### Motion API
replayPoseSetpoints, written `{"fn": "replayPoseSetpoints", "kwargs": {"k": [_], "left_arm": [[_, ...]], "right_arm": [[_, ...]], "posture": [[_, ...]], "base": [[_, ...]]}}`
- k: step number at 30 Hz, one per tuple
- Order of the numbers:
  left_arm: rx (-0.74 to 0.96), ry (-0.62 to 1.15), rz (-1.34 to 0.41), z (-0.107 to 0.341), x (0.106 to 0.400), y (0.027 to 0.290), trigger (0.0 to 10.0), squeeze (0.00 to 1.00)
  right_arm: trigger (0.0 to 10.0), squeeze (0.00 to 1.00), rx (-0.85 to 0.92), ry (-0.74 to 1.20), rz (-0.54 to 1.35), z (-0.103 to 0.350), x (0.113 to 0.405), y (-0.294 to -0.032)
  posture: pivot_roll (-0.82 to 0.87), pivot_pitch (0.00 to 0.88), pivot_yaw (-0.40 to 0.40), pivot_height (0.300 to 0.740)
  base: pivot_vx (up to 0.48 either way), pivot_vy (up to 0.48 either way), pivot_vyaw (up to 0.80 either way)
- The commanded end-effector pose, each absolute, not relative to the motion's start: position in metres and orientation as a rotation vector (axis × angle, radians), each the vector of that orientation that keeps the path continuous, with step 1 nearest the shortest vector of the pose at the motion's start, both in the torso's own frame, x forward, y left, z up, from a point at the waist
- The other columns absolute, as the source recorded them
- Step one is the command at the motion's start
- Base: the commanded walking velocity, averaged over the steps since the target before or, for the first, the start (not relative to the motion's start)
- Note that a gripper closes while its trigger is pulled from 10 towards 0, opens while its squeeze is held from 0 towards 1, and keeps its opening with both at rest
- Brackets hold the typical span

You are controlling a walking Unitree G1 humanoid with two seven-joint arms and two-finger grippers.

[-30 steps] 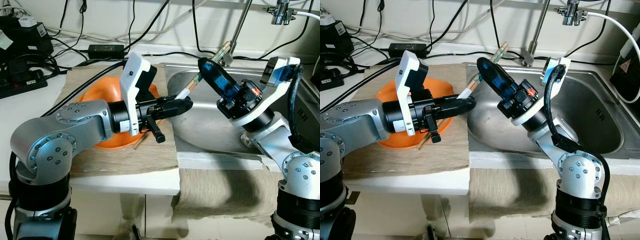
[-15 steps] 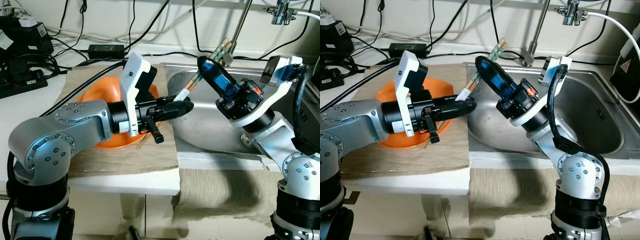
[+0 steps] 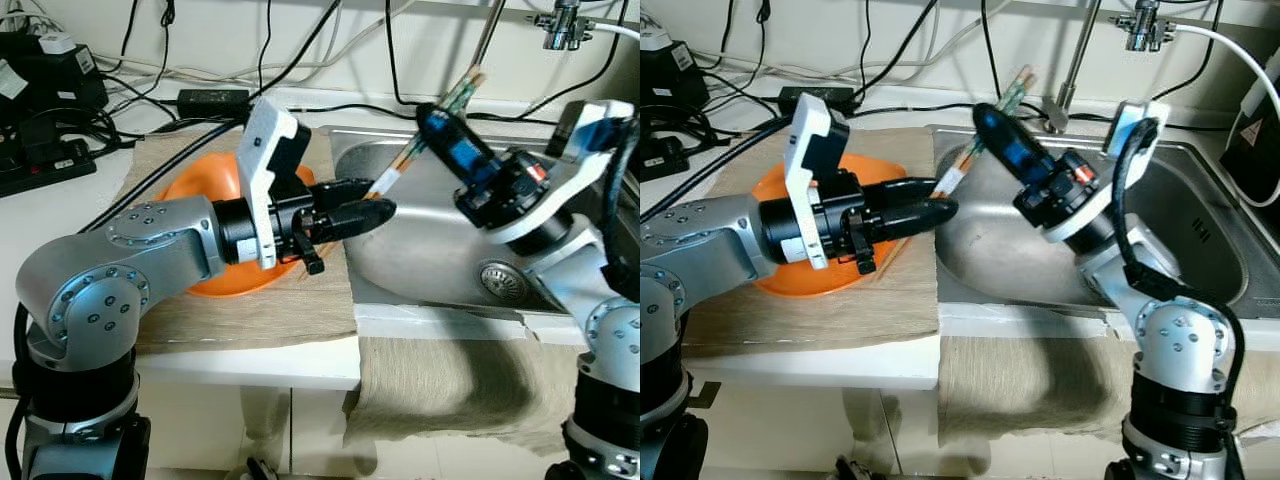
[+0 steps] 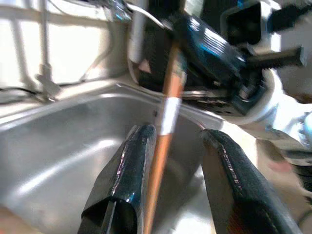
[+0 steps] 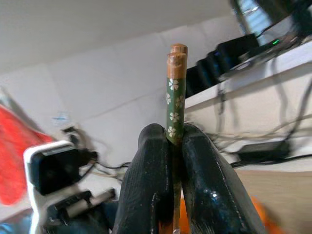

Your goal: Kitchen organization

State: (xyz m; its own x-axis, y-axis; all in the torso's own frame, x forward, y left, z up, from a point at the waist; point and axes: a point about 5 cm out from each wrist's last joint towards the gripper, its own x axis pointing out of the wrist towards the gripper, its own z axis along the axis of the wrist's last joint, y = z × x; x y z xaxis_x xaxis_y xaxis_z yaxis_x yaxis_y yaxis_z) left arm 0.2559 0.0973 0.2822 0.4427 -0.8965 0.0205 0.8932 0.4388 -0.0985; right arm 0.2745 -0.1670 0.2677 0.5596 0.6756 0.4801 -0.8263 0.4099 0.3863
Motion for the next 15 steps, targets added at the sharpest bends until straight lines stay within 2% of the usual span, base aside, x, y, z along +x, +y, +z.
{"fn": "replayPoseSetpoints", "kwargs": {"k": [1,4,7,8,9,10,11,12,15], "left_arm": [[-0.096,0.012,-1.080,0.287,0.260,0.100,10.0,0.00],[-0.082,0.003,-1.050,0.287,0.262,0.104,10.0,0.00],[-0.077,-0.001,-1.050,0.287,0.262,0.104,10.0,0.00],[-0.065,-0.009,-1.039,0.287,0.261,0.104,10.0,0.00],[-0.065,-0.009,-1.039,0.287,0.261,0.104,10.0,0.00],[-0.018,0.002,-1.037,0.284,0.258,0.101,10.0,0.00],[-0.006,0.006,-1.038,0.283,0.258,0.101,10.0,0.00],[-0.006,0.006,-1.038,0.283,0.258,0.101,10.0,0.00],[0.036,-0.007,-1.068,0.279,0.252,0.095,10.0,0.00]], "right_arm": [[0.0,0.00,0.617,-0.302,0.943,0.273,0.275,-0.174],[0.0,0.00,0.523,-0.330,0.863,0.281,0.280,-0.196],[0.0,0.00,0.508,-0.363,0.804,0.288,0.285,-0.209],[0.0,0.00,0.460,-0.408,0.704,0.298,0.292,-0.229],[0.0,0.00,0.460,-0.408,0.704,0.298,0.292,-0.229],[8.1,0.00,0.336,-0.394,0.622,0.300,0.298,-0.238],[10.0,0.00,0.305,-0.388,0.607,0.300,0.299,-0.240],[10.0,0.00,0.305,-0.388,0.607,0.300,0.299,-0.240],[10.0,0.00,0.069,-0.286,0.488,0.284,0.317,-0.241]], "posture": [[-0.02,0.000,-0.030,0.740],[-0.02,0.000,-0.030,0.740],[-0.02,0.000,-0.030,0.740],[-0.02,0.000,-0.027,0.740],[-0.02,0.000,-0.027,0.740],[-0.02,0.000,-0.026,0.740],[-0.02,0.000,-0.026,0.740],[-0.02,0.000,-0.026,0.740],[-0.02,0.000,-0.019,0.740]], "base": [[0.000,0.000,0.00],[0.000,0.000,0.00],[0.000,0.000,0.00],[0.000,0.000,0.00],[0.000,0.000,0.00],[0.000,0.000,0.00],[0.000,0.000,0.00],[0.000,0.000,0.00],[0.000,0.000,0.00]]}}
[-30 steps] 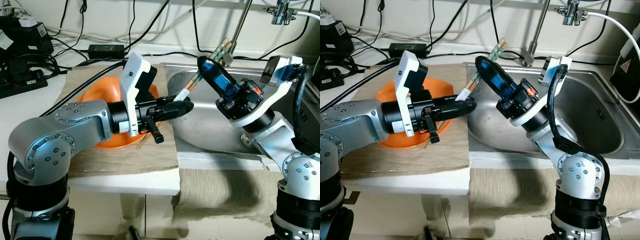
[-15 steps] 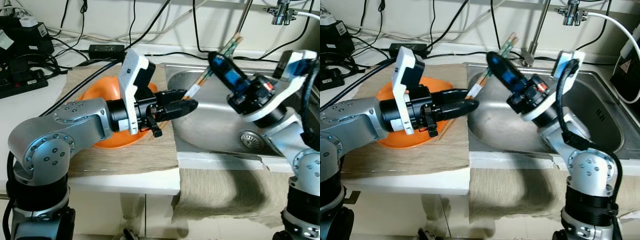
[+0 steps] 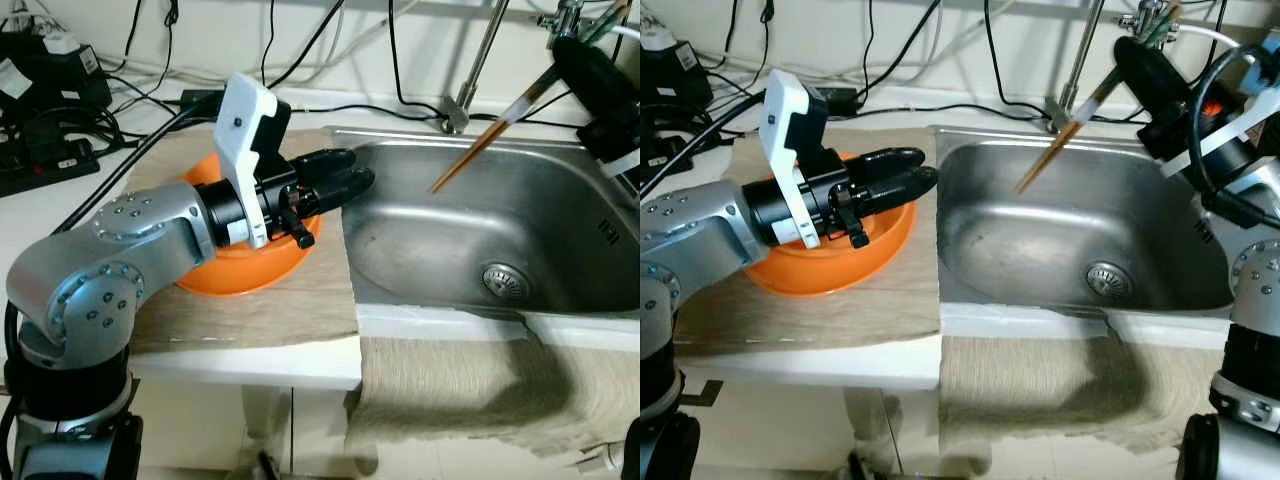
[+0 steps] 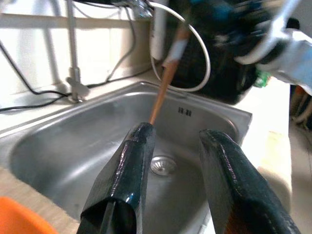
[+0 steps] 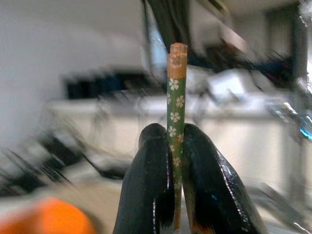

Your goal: Kitchen organization

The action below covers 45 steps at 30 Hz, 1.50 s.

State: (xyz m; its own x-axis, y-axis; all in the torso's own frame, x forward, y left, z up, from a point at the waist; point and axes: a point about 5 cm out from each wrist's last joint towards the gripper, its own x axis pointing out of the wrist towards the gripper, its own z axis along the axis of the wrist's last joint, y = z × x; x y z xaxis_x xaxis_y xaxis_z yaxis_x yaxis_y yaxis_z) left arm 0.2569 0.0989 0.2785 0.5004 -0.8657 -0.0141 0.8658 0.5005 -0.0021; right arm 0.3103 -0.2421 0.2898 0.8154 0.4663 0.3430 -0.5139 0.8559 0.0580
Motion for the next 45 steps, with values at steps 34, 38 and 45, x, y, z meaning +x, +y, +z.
{"fn": "replayPoseSetpoints", "kwargs": {"k": [34,38,45], "left_arm": [[0.168,0.145,-1.044,0.249,0.256,0.089,10.0,0.00],[0.164,0.142,-1.015,0.250,0.260,0.091,10.0,0.00],[0.144,0.070,-0.852,0.265,0.276,0.108,10.0,0.00]], "right_arm": [[10.0,1.00,-0.216,0.136,0.372,0.127,0.370,-0.199],[10.0,1.00,-0.193,0.071,0.385,0.138,0.374,-0.199],[10.0,0.00,-0.096,-0.168,0.413,0.180,0.379,-0.193]], "posture": [[-0.01,0.000,-0.019,0.740],[-0.01,0.000,-0.024,0.740],[0.00,0.000,-0.033,0.740]], "base": [[0.000,0.000,0.00],[0.000,0.000,0.00],[0.000,0.000,0.00]]}}
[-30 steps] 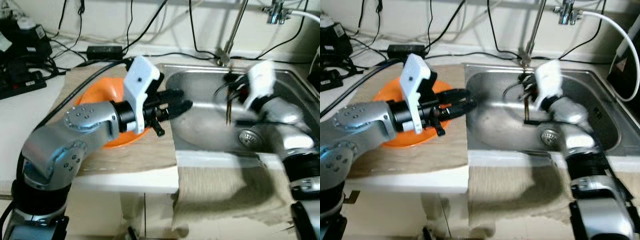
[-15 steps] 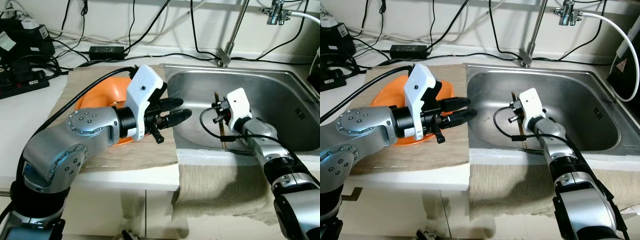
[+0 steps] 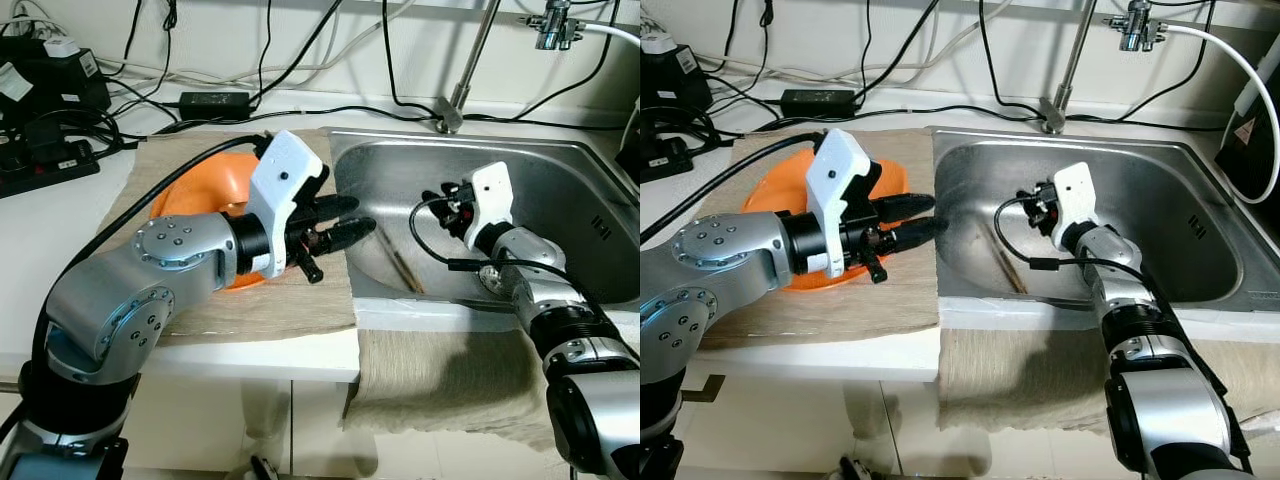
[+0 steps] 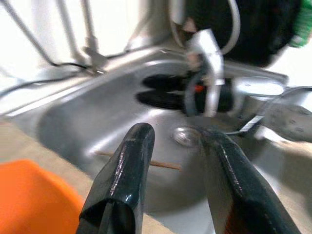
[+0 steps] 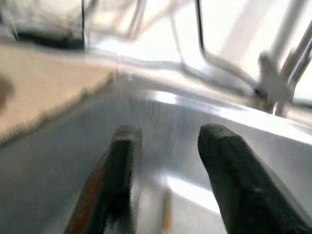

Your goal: Kitchen organization

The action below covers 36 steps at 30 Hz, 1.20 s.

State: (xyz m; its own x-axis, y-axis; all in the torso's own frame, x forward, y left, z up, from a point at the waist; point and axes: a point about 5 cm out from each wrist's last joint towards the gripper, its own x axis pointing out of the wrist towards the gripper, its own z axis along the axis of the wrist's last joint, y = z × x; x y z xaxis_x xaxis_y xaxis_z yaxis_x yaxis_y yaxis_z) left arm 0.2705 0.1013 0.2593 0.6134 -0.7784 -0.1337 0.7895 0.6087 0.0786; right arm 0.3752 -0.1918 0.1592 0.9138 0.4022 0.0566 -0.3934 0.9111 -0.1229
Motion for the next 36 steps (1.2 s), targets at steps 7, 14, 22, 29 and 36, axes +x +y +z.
{"fn": "replayPoseSetpoints", "kwargs": {"k": [7,14,22,29,36], "left_arm": [[0.236,0.058,-0.641,0.280,0.293,0.149,10.0,0.00],[0.352,0.239,-0.614,0.271,0.286,0.197,10.0,1.00],[0.332,0.352,-0.474,0.256,0.305,0.219,10.0,0.93],[0.298,0.409,-0.406,0.249,0.327,0.226,10.0,0.00],[0.291,0.431,-0.476,0.256,0.336,0.224,10.0,0.00]], "right_arm": [[10.0,0.00,-0.062,-0.272,0.539,0.207,0.369,-0.187],[10.0,0.00,-0.106,-0.241,0.794,0.212,0.337,-0.171],[10.0,0.00,-0.020,-0.186,1.021,0.216,0.304,-0.150],[10.0,0.00,-0.032,-0.122,1.122,0.217,0.288,-0.140],[10.0,0.00,-0.050,-0.067,1.170,0.217,0.278,-0.139]], "posture": [[0.00,0.000,-0.039,0.740],[0.01,0.000,-0.040,0.740],[0.01,0.000,-0.041,0.740],[0.00,0.000,-0.035,0.740],[-0.01,0.000,-0.033,0.740]], "base": [[0.000,0.000,0.00],[0.000,0.000,0.00],[0.000,0.000,0.00],[0.000,0.000,0.00],[0.000,0.000,0.00]]}}
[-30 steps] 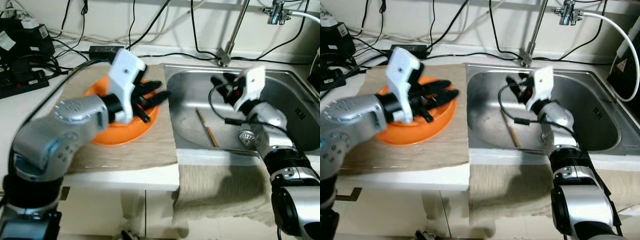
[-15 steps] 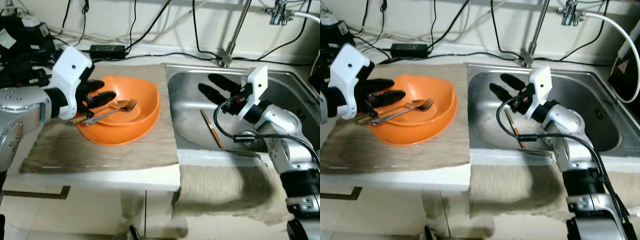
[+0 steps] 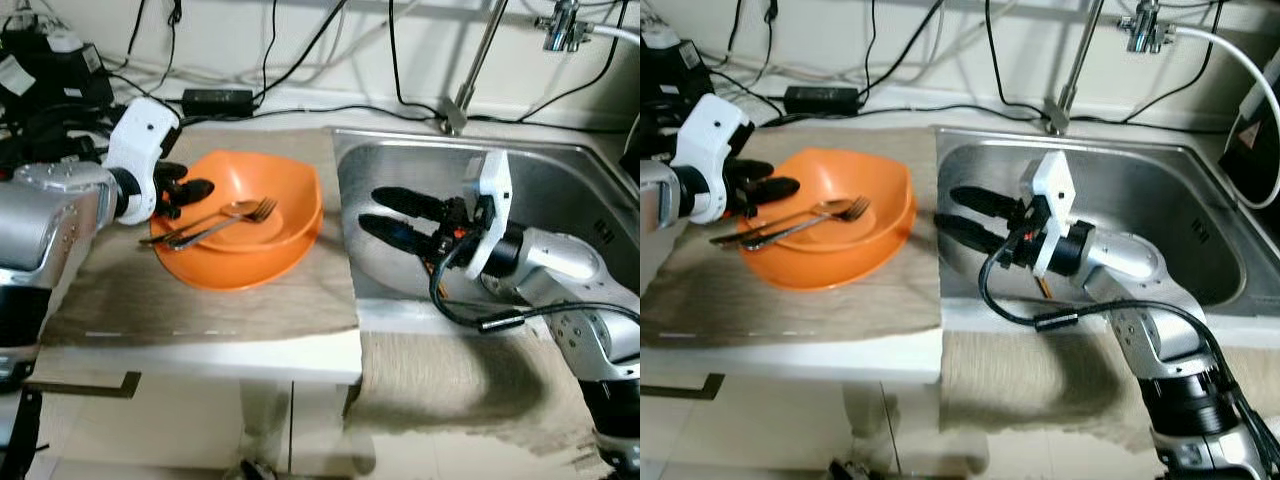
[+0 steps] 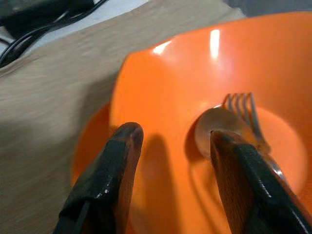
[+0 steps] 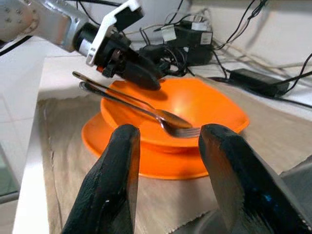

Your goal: Kitchen organization

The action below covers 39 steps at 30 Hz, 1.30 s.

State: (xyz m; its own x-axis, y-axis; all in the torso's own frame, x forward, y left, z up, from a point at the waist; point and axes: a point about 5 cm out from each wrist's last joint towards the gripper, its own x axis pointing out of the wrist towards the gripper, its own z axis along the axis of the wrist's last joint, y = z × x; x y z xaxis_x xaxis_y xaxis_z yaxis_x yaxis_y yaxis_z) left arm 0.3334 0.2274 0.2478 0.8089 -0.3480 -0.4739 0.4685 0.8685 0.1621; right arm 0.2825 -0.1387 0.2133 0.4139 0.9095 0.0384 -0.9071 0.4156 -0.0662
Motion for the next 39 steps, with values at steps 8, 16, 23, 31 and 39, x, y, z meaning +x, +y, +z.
{"fn": "replayPoseSetpoints", "kwargs": {"k": [8,16,23,31,39], "left_arm": [[0.442,0.395,-0.598,0.272,0.325,0.215,10.0,0.00],[0.440,0.434,-0.707,0.267,0.316,0.206,10.0,0.00],[0.471,0.477,-0.674,0.257,0.318,0.208,10.0,0.00],[0.471,0.536,-0.660,0.248,0.321,0.211,10.0,0.00],[0.427,0.608,-0.634,0.234,0.322,0.219,10.0,0.00]], "right_arm": [[10.0,0.00,-0.076,-0.038,1.183,0.217,0.274,-0.141],[10.0,0.00,-0.089,-0.012,1.192,0.214,0.274,-0.141],[10.0,0.00,-0.093,0.002,1.196,0.211,0.271,-0.141],[10.0,0.00,-0.098,0.014,1.182,0.210,0.271,-0.144],[10.0,0.00,-0.104,0.027,1.189,0.207,0.269,-0.144]], "posture": [[-0.01,0.000,-0.033,0.740],[0.00,0.000,-0.037,0.740],[0.00,0.000,-0.035,0.740],[-0.01,0.000,-0.027,0.740],[0.00,0.000,-0.026,0.740]], "base": [[0.000,0.000,0.00],[0.000,0.000,0.00],[0.000,0.000,0.00],[0.000,0.000,0.00],[0.000,0.000,0.00]]}}
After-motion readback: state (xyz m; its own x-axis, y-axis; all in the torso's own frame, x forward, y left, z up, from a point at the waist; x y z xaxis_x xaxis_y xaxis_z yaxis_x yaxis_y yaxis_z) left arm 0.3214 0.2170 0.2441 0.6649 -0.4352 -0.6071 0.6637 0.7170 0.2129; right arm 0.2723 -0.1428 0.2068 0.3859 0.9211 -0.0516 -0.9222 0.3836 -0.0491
